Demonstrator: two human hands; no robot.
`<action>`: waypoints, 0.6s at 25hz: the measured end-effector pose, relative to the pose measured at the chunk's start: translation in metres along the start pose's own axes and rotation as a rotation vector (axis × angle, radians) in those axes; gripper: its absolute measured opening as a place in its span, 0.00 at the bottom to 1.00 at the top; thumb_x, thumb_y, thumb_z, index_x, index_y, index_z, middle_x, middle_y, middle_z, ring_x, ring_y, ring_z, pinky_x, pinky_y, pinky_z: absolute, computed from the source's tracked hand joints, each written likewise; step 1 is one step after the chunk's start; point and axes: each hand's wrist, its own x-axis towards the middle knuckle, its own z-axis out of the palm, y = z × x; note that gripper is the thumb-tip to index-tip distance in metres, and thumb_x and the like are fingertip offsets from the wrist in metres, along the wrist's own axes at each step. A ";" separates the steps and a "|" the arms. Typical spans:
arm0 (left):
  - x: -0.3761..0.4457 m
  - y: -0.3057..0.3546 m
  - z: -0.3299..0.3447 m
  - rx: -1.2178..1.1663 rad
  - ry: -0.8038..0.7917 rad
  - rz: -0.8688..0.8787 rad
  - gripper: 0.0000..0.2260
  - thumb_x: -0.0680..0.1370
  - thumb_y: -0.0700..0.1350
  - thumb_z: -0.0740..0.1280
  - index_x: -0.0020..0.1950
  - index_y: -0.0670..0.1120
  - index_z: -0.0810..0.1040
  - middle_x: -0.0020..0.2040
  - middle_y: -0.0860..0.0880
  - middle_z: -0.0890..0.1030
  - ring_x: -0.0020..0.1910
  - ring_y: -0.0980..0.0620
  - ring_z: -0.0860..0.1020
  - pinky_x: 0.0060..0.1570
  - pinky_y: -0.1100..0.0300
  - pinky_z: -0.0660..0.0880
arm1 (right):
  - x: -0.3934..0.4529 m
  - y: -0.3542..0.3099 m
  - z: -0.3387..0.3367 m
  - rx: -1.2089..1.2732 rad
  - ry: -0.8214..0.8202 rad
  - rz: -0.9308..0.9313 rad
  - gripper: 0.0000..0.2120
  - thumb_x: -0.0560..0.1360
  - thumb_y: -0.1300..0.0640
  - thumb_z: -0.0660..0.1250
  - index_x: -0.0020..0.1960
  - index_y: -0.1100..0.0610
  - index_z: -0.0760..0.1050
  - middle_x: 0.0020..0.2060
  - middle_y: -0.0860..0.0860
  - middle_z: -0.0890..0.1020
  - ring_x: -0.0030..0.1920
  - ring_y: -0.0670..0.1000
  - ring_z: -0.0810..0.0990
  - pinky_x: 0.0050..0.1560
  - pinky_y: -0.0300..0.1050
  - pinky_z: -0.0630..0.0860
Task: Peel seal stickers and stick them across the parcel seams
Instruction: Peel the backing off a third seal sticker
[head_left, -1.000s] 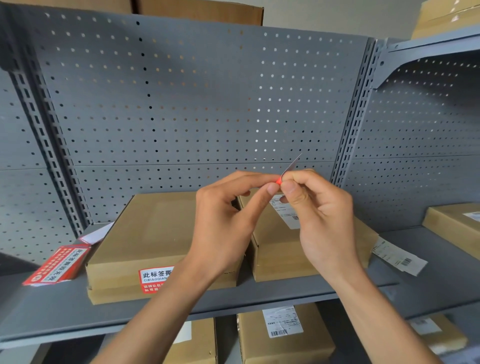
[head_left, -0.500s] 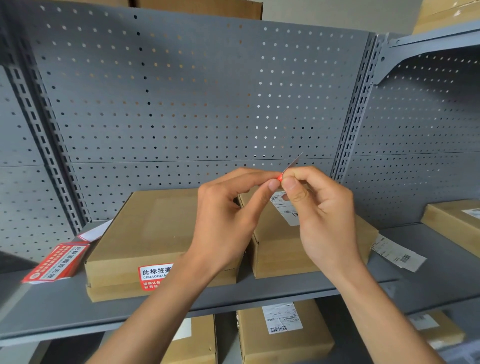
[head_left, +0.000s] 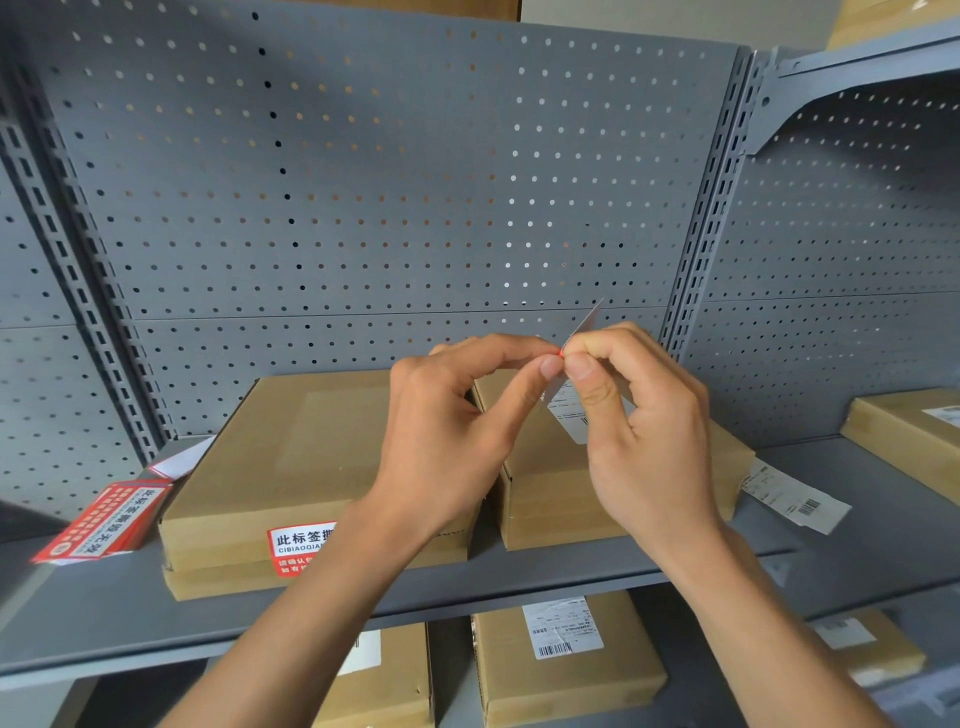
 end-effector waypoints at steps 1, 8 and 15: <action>0.000 0.000 0.000 0.014 0.004 0.011 0.03 0.79 0.49 0.72 0.50 0.57 0.85 0.49 0.62 0.86 0.46 0.62 0.84 0.54 0.51 0.79 | 0.000 0.001 0.000 -0.003 -0.004 -0.007 0.09 0.83 0.61 0.63 0.46 0.61 0.79 0.40 0.46 0.77 0.43 0.51 0.76 0.46 0.38 0.71; 0.001 -0.005 -0.001 0.142 0.036 0.089 0.07 0.80 0.50 0.70 0.48 0.49 0.87 0.48 0.62 0.84 0.42 0.58 0.82 0.51 0.53 0.77 | -0.002 0.008 -0.002 0.035 -0.067 -0.021 0.08 0.83 0.60 0.63 0.48 0.60 0.79 0.44 0.48 0.80 0.48 0.49 0.79 0.51 0.37 0.74; 0.002 -0.002 -0.008 0.150 0.082 -0.030 0.05 0.78 0.50 0.72 0.43 0.55 0.84 0.40 0.65 0.84 0.39 0.55 0.78 0.45 0.75 0.67 | -0.004 0.010 0.004 0.240 -0.100 0.276 0.06 0.81 0.57 0.64 0.46 0.52 0.77 0.42 0.39 0.82 0.46 0.41 0.81 0.50 0.34 0.74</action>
